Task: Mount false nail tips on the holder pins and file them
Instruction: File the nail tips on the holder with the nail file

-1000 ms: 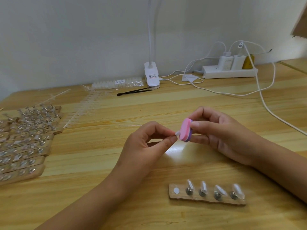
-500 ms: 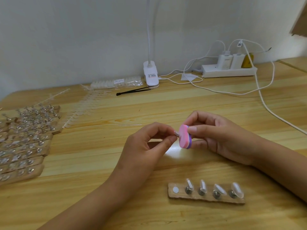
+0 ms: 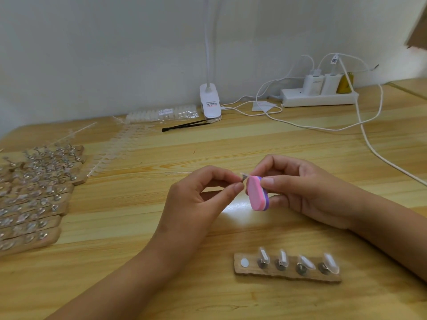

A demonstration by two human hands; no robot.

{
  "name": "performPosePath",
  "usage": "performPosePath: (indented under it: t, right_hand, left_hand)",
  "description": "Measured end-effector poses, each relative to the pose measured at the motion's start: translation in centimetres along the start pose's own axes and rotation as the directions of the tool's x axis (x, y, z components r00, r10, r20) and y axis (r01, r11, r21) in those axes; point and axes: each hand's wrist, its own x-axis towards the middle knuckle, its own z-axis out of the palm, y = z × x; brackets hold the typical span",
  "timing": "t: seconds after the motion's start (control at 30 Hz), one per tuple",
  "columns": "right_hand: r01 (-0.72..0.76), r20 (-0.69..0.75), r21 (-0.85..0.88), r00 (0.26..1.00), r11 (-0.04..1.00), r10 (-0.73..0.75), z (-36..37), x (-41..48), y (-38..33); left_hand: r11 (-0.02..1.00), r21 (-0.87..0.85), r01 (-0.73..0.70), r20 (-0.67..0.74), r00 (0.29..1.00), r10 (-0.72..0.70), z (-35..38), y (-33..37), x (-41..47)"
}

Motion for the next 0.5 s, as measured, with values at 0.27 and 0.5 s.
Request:
performPosePath:
  t: [0.27, 0.5]
  right_hand:
    - [-0.067, 0.054, 0.031, 0.996, 0.997, 0.065, -0.03, -0.02, -0.09]
    - [-0.092, 0.085, 0.075, 0.993, 0.993, 0.085, -0.23, -0.1, -0.15]
  left_hand:
    - [0.999, -0.042, 0.02, 0.048, 0.999, -0.018, -0.24, -0.32, 0.01]
    - [0.996, 0.051, -0.07, 0.096, 0.993, 0.065, -0.06, -0.22, -0.09]
